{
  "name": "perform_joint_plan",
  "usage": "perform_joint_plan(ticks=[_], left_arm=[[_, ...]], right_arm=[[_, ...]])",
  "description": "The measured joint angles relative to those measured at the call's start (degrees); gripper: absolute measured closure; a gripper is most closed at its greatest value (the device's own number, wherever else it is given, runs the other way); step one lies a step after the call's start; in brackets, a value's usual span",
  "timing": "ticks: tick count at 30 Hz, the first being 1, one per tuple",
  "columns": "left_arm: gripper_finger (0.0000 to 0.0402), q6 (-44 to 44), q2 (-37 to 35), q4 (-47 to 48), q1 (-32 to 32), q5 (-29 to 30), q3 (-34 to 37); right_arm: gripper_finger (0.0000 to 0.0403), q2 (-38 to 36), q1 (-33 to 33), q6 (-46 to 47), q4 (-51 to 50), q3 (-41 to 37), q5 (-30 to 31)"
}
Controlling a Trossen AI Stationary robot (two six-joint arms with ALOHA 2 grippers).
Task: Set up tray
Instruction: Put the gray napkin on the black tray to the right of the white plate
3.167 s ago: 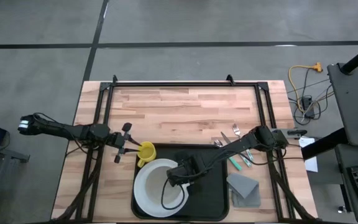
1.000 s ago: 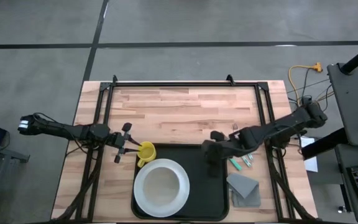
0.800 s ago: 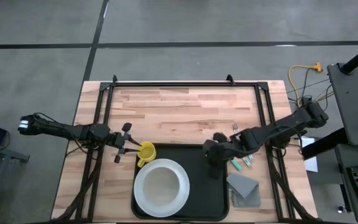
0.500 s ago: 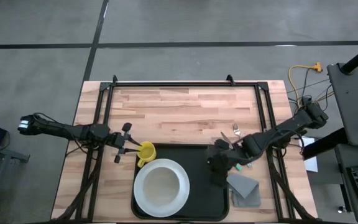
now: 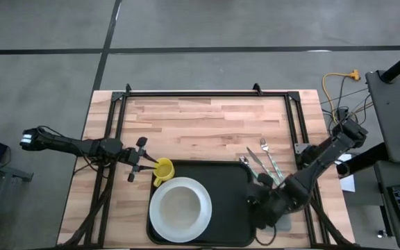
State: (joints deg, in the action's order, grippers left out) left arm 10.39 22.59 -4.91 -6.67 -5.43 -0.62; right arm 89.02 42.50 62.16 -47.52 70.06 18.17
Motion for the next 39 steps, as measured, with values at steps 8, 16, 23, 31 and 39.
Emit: perform_joint_plan(ticks=[8,16,23,31,39], left_arm=[[0.0307,0.0,0.0,0.0,0.0,0.0,0.0],[0.0307,0.0,0.0,0.0,0.0,0.0,0.0],[0.0307,0.0,0.0,0.0,0.0,0.0,0.0],[0.0307,0.0,0.0,0.0,0.0,0.0,0.0],[0.0307,0.0,0.0,0.0,0.0,0.0,0.0]], right_arm=[[0.0316,3.6,5.2,5.6,-3.5,1.6,-2.4],[0.0328,11.3,10.4,7.0,-15.7,12.7,-0.1],[0.0334,21.6,13.8,12.3,-28.9,23.8,-2.3],[0.0322,31.9,17.0,16.1,-41.3,35.4,-3.6],[0.0317,38.0,19.5,15.5,-41.1,43.4,-6.3]])
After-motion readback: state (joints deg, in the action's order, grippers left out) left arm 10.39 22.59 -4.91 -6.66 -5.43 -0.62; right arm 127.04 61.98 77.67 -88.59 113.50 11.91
